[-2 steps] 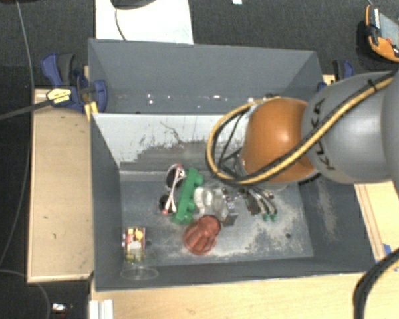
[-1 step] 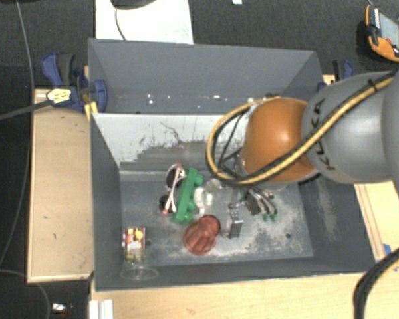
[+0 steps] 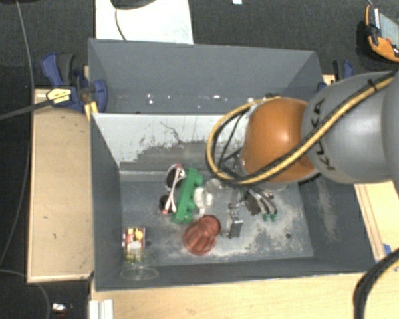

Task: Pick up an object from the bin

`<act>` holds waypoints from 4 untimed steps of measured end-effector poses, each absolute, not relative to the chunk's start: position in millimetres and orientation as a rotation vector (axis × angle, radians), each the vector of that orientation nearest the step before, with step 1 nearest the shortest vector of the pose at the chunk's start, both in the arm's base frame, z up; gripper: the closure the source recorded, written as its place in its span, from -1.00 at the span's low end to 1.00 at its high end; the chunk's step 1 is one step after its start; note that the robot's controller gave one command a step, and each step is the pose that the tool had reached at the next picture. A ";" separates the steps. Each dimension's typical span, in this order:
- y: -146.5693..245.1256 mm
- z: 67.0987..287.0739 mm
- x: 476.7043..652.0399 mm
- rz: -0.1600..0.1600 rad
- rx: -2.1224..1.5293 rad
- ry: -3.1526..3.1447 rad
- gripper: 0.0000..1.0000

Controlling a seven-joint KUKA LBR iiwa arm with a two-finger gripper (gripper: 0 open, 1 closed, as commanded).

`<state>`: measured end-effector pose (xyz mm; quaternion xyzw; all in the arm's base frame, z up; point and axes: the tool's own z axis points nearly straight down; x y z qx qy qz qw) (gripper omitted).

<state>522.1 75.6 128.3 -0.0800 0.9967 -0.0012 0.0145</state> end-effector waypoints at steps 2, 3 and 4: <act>127.9 74.2 548.8 -0.002 -0.200 3.092 -1.00; 141.3 70.3 501.5 -0.008 -0.430 3.078 1.00; 141.3 70.3 501.5 -0.008 -0.430 3.078 1.00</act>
Offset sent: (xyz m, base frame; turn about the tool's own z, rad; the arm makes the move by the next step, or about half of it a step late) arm 0.0224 0.0519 -0.0583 0.0297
